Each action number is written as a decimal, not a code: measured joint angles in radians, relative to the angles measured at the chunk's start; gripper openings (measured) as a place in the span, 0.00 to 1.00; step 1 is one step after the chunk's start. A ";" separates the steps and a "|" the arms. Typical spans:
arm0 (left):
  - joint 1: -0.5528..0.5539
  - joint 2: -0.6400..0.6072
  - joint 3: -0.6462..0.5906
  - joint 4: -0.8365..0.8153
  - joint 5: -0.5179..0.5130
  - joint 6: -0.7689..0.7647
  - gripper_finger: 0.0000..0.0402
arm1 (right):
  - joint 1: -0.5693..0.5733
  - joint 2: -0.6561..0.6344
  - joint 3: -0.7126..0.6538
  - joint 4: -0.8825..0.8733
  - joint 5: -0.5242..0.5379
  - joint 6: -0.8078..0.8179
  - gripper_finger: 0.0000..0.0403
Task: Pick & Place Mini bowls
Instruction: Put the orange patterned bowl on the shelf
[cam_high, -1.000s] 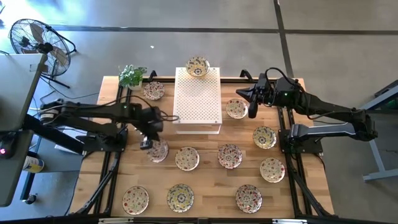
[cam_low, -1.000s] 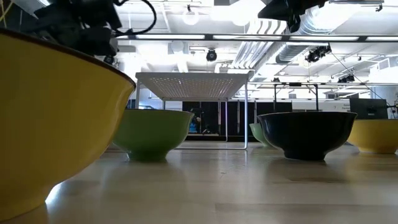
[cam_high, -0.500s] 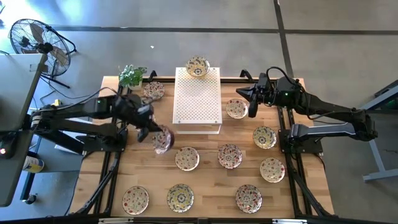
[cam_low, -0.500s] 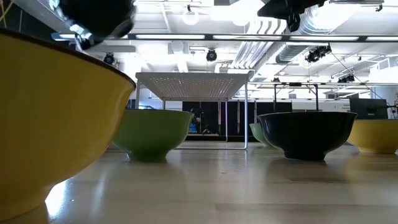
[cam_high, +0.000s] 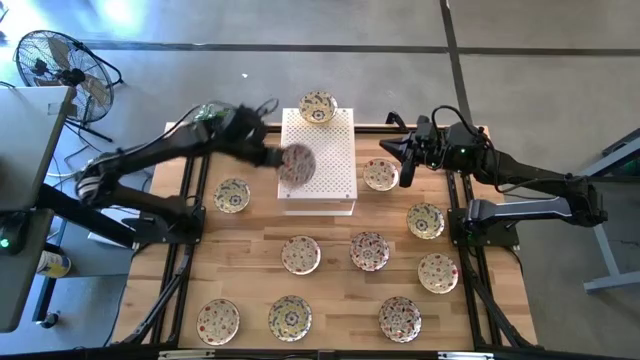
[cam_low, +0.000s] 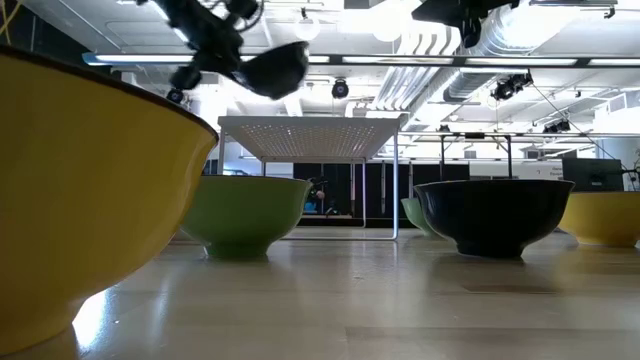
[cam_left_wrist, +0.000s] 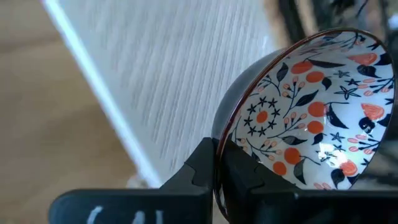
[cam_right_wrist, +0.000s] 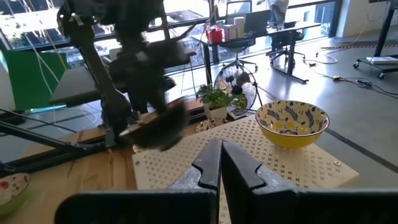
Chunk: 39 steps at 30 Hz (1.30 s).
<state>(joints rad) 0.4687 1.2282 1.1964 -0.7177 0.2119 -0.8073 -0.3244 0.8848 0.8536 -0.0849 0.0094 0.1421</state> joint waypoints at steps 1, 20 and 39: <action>0.029 0.027 0.031 -0.003 0.013 0.011 0.02 | 0.000 0.000 0.000 0.000 -0.002 0.000 0.00; 0.140 0.377 0.365 -0.188 0.051 -0.157 0.03 | -0.002 0.000 0.000 0.001 0.041 0.114 0.00; 0.059 0.424 0.364 -0.173 -0.059 -0.455 0.03 | -0.002 0.000 0.000 0.034 -0.010 0.067 0.00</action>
<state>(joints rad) 0.5282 1.6524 1.5605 -0.8905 0.1526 -1.2620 -0.3260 0.8852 0.8532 -0.0509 -0.0002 0.2094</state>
